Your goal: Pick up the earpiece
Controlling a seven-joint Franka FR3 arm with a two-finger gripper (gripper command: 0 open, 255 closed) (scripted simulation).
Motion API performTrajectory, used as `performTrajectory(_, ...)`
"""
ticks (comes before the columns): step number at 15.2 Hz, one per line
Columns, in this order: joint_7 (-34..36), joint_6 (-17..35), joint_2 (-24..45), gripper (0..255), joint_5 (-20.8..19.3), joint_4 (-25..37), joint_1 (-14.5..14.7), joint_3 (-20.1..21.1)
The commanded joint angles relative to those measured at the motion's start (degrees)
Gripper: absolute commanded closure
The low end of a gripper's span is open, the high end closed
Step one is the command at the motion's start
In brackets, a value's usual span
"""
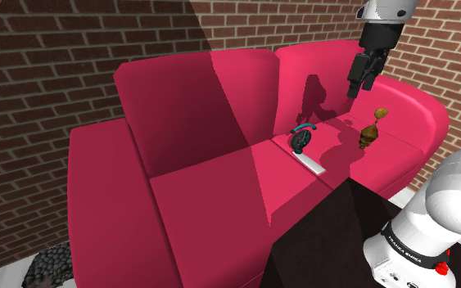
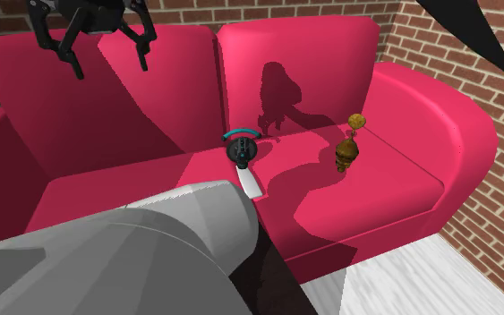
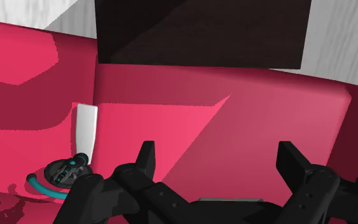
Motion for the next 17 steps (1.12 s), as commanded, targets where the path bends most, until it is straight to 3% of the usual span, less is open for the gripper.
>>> performTrajectory(1,0.0,0.0,0.0,0,0.0,0.0,0.0,0.0)
performTrajectory(9,-2.2,14.4,9.6,0,-3.1,-4.2,-2.6,-4.9)
performTrajectory(17,-4.6,28.2,23.2,0,-4.3,-3.7,-4.5,-10.0)
